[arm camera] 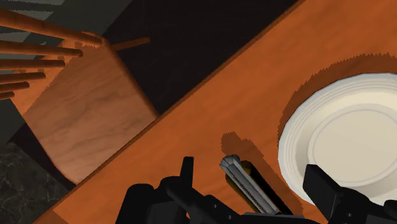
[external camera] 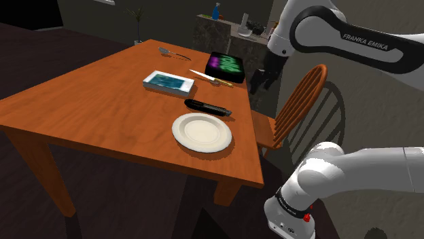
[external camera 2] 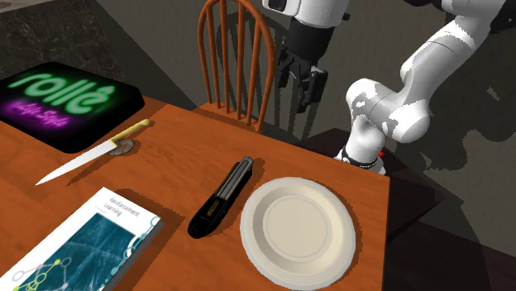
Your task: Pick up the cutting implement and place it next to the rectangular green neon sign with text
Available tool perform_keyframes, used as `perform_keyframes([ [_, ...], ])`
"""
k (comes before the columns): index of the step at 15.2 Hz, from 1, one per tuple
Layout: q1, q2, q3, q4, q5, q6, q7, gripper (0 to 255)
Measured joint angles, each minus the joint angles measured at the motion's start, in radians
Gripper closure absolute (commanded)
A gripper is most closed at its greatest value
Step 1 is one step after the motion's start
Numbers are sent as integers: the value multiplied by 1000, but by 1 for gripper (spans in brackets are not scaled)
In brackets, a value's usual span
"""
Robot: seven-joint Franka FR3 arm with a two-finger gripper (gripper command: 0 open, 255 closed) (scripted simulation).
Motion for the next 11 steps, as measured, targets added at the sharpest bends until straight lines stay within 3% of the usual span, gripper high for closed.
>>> perform_keyframes([
  [3, 10, 38, -14, 0, -1, 34, -31, 0],
  [11, 85, 310, -79, 55, 19, 225, -227, 0],
])
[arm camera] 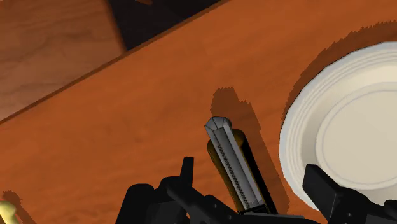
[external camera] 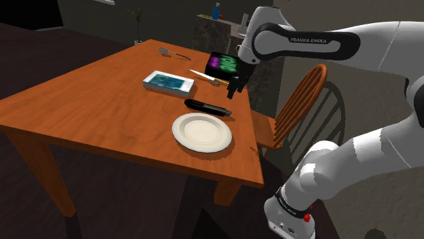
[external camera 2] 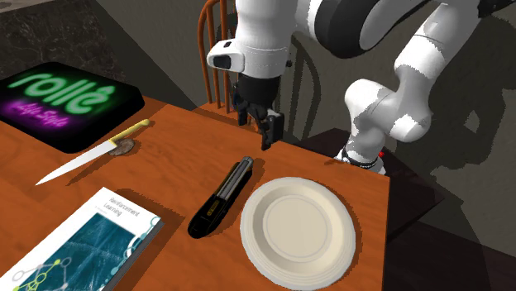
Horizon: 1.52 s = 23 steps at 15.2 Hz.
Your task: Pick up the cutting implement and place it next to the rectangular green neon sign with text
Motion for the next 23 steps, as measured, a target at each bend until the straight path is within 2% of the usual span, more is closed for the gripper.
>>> perform_keyframes([
  [9, 77, 334, -32, 139, 74, 154, -238, 0],
  [17, 83, 398, -33, 95, 89, 256, -270, 0],
  [23, 83, 401, -33, 89, 90, 265, -271, 0],
])
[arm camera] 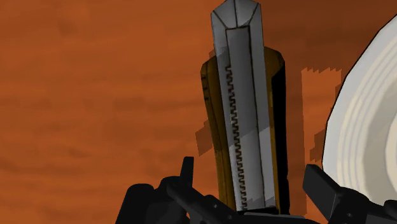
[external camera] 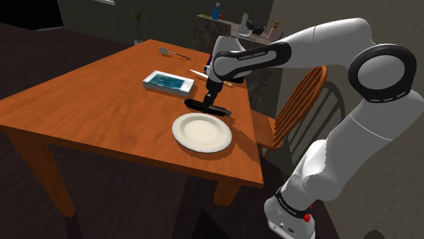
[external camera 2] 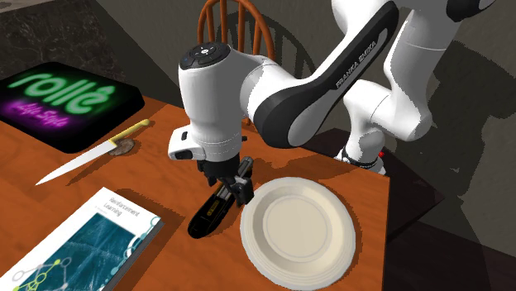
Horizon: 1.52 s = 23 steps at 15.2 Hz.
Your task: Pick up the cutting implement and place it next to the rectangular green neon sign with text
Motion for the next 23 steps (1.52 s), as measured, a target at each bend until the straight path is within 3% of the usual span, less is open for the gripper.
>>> perform_keyframes([
  [1, 0, 0, 0, 0, 0, 0, 0, 0],
  [2, 0, 0, 0, 0, 0, 0, 0, 255],
  [13, 0, -1, 0, 4, 0, -6, 0, 255],
  [23, -1, -45, 1, 88, -7, -133, 5, 255],
])
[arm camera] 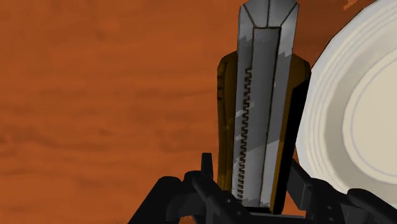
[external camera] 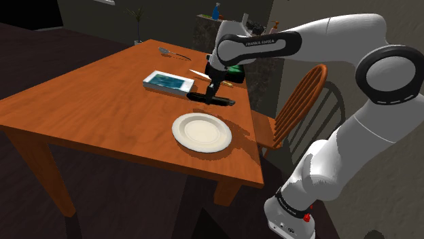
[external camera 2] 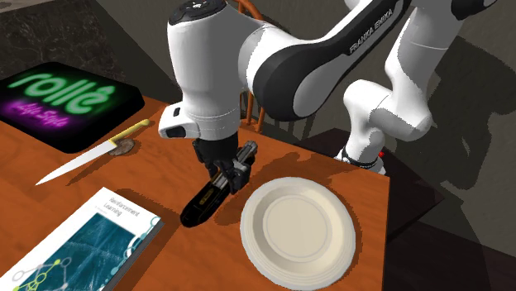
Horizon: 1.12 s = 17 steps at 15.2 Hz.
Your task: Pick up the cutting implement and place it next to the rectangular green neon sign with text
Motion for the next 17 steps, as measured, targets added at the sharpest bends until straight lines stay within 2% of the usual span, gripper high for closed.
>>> perform_keyframes([
  [14, 2, -19, 4, 162, -2, -180, 8, 255],
  [17, -20, -1, -27, 191, -3, -193, -43, 255],
])
